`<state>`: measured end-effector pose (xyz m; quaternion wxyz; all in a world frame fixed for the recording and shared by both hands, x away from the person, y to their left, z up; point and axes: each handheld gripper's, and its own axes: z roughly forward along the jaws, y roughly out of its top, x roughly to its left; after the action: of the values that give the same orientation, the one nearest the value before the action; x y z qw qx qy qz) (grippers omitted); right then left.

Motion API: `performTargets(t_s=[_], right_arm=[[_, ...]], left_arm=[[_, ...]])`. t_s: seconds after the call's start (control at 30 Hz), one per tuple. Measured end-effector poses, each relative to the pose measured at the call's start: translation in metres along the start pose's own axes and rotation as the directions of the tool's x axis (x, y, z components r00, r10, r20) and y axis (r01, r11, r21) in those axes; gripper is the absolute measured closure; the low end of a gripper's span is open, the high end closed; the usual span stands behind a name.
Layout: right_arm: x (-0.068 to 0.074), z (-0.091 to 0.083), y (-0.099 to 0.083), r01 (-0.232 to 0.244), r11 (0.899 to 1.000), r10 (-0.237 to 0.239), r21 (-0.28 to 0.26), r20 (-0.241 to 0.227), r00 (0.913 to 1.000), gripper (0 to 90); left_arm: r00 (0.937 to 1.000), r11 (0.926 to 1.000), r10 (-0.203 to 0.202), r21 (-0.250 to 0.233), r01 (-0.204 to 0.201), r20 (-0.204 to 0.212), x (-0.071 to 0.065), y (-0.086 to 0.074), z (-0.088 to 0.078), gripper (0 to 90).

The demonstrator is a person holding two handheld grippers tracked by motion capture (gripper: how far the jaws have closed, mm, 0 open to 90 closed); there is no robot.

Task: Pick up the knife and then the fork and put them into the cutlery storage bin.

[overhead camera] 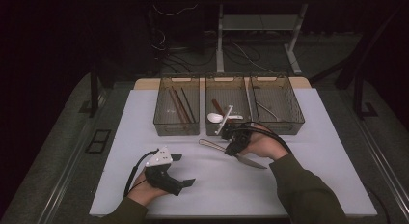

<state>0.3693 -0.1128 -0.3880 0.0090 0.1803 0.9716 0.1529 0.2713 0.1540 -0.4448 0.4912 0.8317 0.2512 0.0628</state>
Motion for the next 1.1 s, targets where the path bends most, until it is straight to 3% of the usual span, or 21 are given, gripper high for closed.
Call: performTargets(t_s=[0.1,0.23,0.37,0.47,0.9,1.1], right_arm=[[-0.004,-0.011,-0.012,-0.028,0.997,0.029,-0.076,0.008,0.9996,79.5],[-0.009,-0.021,-0.029,-0.079,0.981,0.083,-0.175,0.018,0.9964,79.5],[-0.013,-0.031,-0.044,-0.125,0.959,0.137,-0.256,0.029,0.9901,79.5],[-0.013,-0.037,-0.056,-0.159,0.928,0.173,-0.336,0.010,0.9849,79.5],[-0.025,-0.046,-0.076,-0.225,0.859,0.250,-0.459,-0.006,0.9683,79.5],[-0.030,-0.055,-0.084,-0.244,0.822,0.281,-0.514,-0.006,0.9597,79.5]], left_arm=[[1.0000,1.0000,0.001,-0.002,-0.001,-0.001,0.000,0.000,0.000,0.0],[1.0000,1.0000,0.000,0.003,0.000,-0.001,0.000,0.000,0.000,0.0],[1.0000,1.0000,0.002,0.006,-0.002,-0.003,0.000,0.000,0.000,0.0],[1.0000,1.0000,0.001,0.005,-0.001,-0.002,0.000,0.000,0.001,0.0],[1.0000,1.0000,0.004,0.002,-0.004,-0.001,0.000,0.000,0.000,0.0],[1.0000,1.0000,0.005,0.004,-0.005,0.000,0.000,0.000,0.000,0.0]])
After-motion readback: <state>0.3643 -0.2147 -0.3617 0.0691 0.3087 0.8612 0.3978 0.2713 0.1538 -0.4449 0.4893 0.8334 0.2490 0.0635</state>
